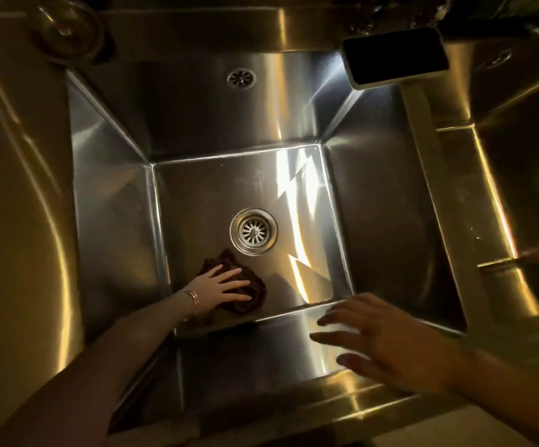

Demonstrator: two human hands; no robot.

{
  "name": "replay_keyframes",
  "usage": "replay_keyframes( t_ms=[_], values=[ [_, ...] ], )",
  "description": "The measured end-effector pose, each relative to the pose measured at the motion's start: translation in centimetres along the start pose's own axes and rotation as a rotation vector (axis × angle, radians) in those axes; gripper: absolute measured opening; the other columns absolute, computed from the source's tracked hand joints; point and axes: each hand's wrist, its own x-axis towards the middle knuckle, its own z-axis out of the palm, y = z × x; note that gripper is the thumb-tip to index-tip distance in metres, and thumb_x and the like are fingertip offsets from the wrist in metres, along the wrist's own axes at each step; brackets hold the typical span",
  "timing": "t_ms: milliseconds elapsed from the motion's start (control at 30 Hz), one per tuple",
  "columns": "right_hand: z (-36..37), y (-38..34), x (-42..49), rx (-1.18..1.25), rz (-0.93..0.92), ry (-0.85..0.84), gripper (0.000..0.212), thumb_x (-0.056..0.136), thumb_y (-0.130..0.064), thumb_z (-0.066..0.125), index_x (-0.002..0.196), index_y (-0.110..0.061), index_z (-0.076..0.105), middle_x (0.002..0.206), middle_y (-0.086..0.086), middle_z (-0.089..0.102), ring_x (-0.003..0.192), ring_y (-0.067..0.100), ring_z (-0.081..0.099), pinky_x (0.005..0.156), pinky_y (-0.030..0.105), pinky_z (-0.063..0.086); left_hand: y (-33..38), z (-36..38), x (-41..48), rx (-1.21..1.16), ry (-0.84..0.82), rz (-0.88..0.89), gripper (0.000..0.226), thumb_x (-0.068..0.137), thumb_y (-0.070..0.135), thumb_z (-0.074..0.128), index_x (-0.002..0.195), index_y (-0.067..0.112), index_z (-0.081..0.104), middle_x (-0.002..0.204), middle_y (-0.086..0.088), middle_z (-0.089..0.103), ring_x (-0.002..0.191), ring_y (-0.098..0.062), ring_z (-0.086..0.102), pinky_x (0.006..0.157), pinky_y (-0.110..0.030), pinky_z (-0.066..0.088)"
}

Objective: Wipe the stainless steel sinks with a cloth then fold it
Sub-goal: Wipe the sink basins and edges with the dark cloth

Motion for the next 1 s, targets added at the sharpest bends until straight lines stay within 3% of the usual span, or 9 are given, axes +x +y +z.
replay_keyframes(
  t_ms=[67,167,433,500,567,667,900,1000],
  values=[
    [1.5,-2.8,0.0,0.034,0.066,-0.038,0.043,0.099,-0.052,0.021,0.133,-0.042,0.045,0.128,-0.019,0.055,0.121,0.001,0.048,0.102,0.026,0.034,-0.2,-0.4,0.0,-0.011,-0.014,-0.032,0.085,0.088,0.006,0.051,0.146,0.041,-0.001,0.157,0.005,-0.013,0.141,-0.026,-0.02,0.112,-0.05,-0.007],
    [3.0,-4.8,0.8,0.063,0.127,-0.081,0.045,0.098,-0.055,0.025,0.138,-0.042,0.037,0.126,-0.017,0.057,0.117,0.004,0.055,0.096,0.027,0.043,0.6,-1.7,1.9,-0.003,0.034,-0.003,0.081,0.09,0.01,0.051,0.146,0.04,0.001,0.157,0.003,-0.009,0.142,-0.029,-0.016,0.112,-0.054,-0.002],
    [2.5,-5.1,1.4,0.118,0.195,-0.121,0.043,0.098,-0.053,0.029,0.139,-0.041,0.038,0.12,-0.017,0.06,0.108,0.001,0.056,0.087,0.02,0.045,4.2,-5.8,6.9,0.052,0.157,0.069,0.069,0.092,0.016,0.051,0.146,0.038,0.014,0.158,0.002,0.004,0.144,-0.029,-0.005,0.113,-0.053,0.002],
    [2.4,-5.2,1.3,0.152,0.213,-0.111,0.042,0.098,-0.052,0.031,0.138,-0.041,0.039,0.117,-0.018,0.06,0.106,-0.001,0.056,0.087,0.019,0.047,3.4,-4.3,4.8,-0.045,0.155,-0.076,0.067,0.095,0.014,0.044,0.147,0.038,0.011,0.158,0.004,0.0,0.144,-0.026,-0.007,0.115,-0.05,0.0],
    [2.3,-5.1,1.5,0.168,0.207,-0.088,0.042,0.097,-0.054,0.034,0.136,-0.042,0.041,0.115,-0.02,0.061,0.104,-0.004,0.056,0.086,0.018,0.049,2.4,-1.9,1.6,-0.215,0.18,-0.332,0.065,0.096,0.011,0.038,0.147,0.04,0.008,0.157,0.007,-0.003,0.144,-0.023,-0.009,0.115,-0.048,0.001],
    [2.3,-5.1,1.6,0.18,0.206,-0.091,0.042,0.095,-0.056,0.034,0.135,-0.044,0.04,0.113,-0.023,0.061,0.103,-0.006,0.056,0.085,0.015,0.048,0.6,-0.1,-1.4,-0.427,0.238,-0.677,0.076,0.091,0.003,0.041,0.146,0.042,0.007,0.157,0.009,-0.004,0.144,-0.023,-0.01,0.116,-0.048,0.007],
    [2.6,-4.7,1.8,0.238,0.213,-0.151,0.044,0.092,-0.06,0.035,0.134,-0.047,0.043,0.112,-0.026,0.061,0.102,-0.006,0.058,0.087,0.015,0.045,-7.0,-6.1,4.4,-0.779,0.535,-1.086,0.07,0.089,0.009,0.052,0.145,0.036,0.021,0.156,0.007,0.009,0.144,-0.025,-0.002,0.114,-0.05,0.013],
    [2.7,-4.6,2.1,0.199,0.247,-0.18,0.039,0.093,-0.061,0.035,0.127,-0.05,0.049,0.109,-0.03,0.06,0.102,-0.008,0.056,0.09,0.01,0.042,-11.4,-9.3,7.8,-0.844,0.618,-1.096,0.065,0.09,0.013,0.053,0.144,0.036,0.026,0.155,0.008,0.013,0.144,-0.025,0.001,0.114,-0.052,0.011]
  ],
)
